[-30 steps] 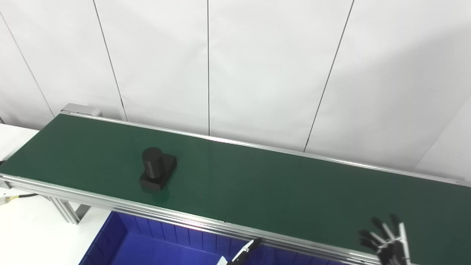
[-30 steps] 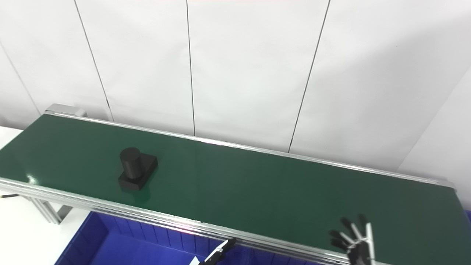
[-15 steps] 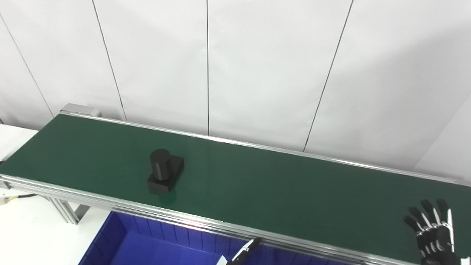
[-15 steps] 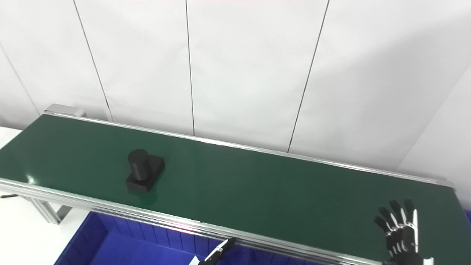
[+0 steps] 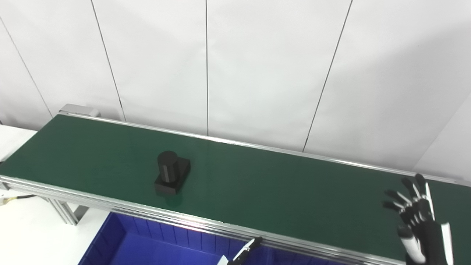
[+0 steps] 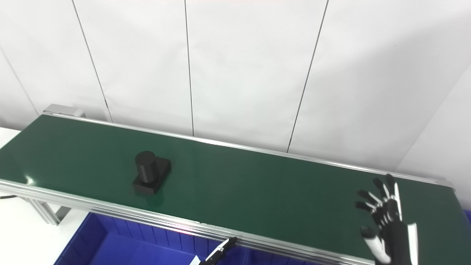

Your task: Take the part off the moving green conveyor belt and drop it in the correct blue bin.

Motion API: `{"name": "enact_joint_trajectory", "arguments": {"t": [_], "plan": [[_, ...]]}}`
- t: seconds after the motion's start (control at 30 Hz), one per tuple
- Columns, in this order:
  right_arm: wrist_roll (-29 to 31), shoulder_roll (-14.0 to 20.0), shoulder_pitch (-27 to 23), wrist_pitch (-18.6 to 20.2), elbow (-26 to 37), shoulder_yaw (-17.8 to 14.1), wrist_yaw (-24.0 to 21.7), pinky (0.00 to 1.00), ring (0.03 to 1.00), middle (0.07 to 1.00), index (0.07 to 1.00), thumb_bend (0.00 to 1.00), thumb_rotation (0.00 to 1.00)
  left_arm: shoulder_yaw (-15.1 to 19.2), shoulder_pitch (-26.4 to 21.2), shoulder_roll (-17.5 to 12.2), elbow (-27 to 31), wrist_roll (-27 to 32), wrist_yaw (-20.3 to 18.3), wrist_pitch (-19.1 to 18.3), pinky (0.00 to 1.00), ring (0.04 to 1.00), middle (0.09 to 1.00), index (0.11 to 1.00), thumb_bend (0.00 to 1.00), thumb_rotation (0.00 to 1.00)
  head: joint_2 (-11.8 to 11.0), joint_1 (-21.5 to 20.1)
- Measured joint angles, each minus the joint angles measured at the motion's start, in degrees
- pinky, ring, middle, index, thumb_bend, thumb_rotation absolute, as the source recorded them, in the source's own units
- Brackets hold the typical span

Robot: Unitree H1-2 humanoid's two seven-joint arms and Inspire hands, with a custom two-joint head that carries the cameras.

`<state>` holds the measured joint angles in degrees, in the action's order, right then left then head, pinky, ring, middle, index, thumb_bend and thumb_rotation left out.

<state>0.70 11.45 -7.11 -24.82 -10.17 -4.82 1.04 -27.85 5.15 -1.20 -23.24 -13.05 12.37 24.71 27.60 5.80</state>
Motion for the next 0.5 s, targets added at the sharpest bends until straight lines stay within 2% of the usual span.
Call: {"name": "enact_joint_trajectory", "arguments": {"t": [0.1, 0.17, 0.2, 0.33, 0.5], "plan": [[-1.3, -0.12, -1.33, 0.0, -1.33, 0.58, 0.1, 0.66, 0.815, 0.9, 0.958, 0.91, 0.82, -0.16, 0.01, 0.02, 0.05, -0.01, 0.25, 0.0, 0.95, 0.963, 0.933, 0.936, 0.85, 1.0, 0.0, 0.0], [-2.86, -0.09, -1.83, 0.0, -2.24, 1.63, 0.95, 0.72, 0.847, 0.899, 0.954, 0.93, 0.85, -0.11, 0.01, 0.02, 0.1, 0.0, 0.32, 0.0, 0.95, 0.964, 0.936, 0.935, 0.87, 1.0, 0.0, 0.09], [-3.9, -0.07, -1.94, 0.0, -2.35, 2.41, 1.73, 0.79, 0.878, 0.898, 0.946, 0.94, 0.86, -0.09, 0.01, 0.03, 0.11, 0.0, 0.32, 0.0, 0.95, 0.964, 0.938, 0.934, 0.87, 1.0, 0.0, 0.09], [-8.1, 0.08, -2.81, 0.0, -3.61, 6.01, 5.37, 0.94, 0.939, 0.901, 0.934, 0.94, 0.86, -0.01, 0.01, 0.12, 0.3, -0.08, 0.33, 0.0, 0.94, 0.961, 0.94, 0.93, 0.88, 1.0, 0.0, 0.0], [-10.62, 0.3, -4.93, 0.0, -5.28, 10.35, 8.88, 0.97, 0.932, 0.887, 0.93, 0.89, 0.86, 0.08, 0.27, 0.11, 1.08, -0.9, 0.69, 0.0, 0.93, 0.953, 0.933, 0.928, 0.87, 1.0, 0.0, 0.18]]}}
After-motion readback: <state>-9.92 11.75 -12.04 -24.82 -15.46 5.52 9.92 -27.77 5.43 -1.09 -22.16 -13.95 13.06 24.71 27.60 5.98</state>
